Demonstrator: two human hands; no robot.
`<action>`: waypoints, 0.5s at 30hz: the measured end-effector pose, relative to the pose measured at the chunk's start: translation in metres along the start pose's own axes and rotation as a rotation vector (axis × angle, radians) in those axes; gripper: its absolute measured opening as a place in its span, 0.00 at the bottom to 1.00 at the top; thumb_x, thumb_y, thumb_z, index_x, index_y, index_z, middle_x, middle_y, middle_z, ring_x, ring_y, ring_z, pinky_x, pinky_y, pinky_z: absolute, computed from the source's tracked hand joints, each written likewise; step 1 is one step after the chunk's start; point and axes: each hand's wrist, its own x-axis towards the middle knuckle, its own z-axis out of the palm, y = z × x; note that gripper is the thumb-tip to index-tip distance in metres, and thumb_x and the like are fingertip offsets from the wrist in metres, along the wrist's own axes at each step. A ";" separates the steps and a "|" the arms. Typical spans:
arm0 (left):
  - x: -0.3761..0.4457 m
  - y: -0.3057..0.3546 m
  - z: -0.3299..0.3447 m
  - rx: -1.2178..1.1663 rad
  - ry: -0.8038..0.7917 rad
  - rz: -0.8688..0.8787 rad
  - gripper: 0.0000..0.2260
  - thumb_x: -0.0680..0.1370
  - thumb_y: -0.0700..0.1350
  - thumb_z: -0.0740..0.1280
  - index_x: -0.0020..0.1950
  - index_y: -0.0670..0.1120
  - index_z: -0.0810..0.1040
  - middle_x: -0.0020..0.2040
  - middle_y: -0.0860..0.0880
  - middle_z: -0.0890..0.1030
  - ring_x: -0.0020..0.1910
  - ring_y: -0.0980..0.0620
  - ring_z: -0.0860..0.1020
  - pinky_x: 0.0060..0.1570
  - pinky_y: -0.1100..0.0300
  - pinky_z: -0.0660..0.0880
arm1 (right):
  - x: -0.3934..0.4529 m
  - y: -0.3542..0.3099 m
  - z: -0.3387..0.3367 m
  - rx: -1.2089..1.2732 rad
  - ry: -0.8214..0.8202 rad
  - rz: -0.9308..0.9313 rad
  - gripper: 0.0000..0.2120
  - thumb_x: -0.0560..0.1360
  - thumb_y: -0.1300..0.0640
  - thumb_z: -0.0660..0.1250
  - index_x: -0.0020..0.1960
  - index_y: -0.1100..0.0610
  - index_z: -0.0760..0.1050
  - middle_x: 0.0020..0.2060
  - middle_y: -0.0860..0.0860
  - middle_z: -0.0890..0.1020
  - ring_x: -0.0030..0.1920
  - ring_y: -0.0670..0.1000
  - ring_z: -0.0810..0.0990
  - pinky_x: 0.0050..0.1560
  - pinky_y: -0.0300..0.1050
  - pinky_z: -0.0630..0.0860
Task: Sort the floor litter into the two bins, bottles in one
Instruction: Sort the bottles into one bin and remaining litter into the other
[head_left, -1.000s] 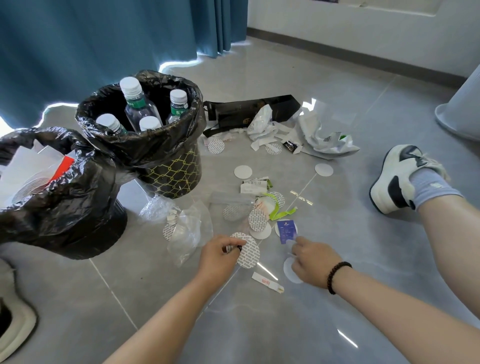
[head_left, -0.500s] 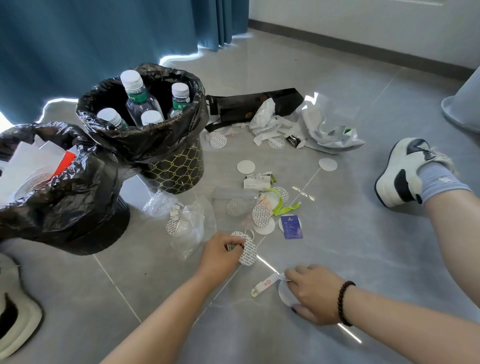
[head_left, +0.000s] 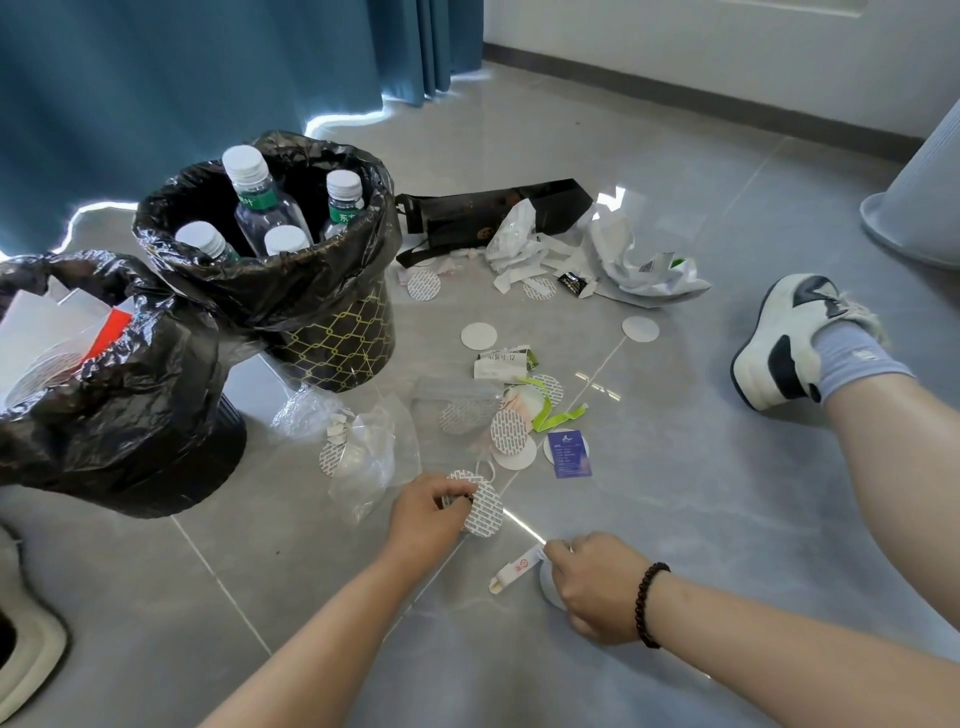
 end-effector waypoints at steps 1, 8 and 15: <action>0.000 0.000 0.000 0.003 0.002 -0.004 0.17 0.73 0.35 0.67 0.38 0.59 0.82 0.47 0.54 0.81 0.46 0.53 0.80 0.50 0.58 0.78 | 0.000 0.001 -0.003 0.001 0.030 0.014 0.17 0.49 0.41 0.73 0.22 0.53 0.73 0.26 0.48 0.73 0.19 0.50 0.57 0.22 0.36 0.52; 0.003 -0.002 -0.001 0.017 0.005 -0.004 0.15 0.73 0.36 0.68 0.40 0.58 0.82 0.48 0.53 0.80 0.44 0.53 0.79 0.49 0.58 0.78 | -0.001 0.001 -0.010 0.053 0.029 0.044 0.17 0.59 0.38 0.69 0.30 0.52 0.76 0.34 0.48 0.75 0.23 0.50 0.67 0.22 0.39 0.51; 0.002 -0.005 0.002 0.014 0.009 0.000 0.16 0.73 0.36 0.68 0.39 0.59 0.82 0.46 0.53 0.80 0.38 0.54 0.77 0.43 0.62 0.75 | -0.001 -0.011 -0.017 0.149 0.034 0.099 0.15 0.65 0.47 0.68 0.42 0.59 0.78 0.45 0.55 0.75 0.32 0.54 0.63 0.26 0.41 0.45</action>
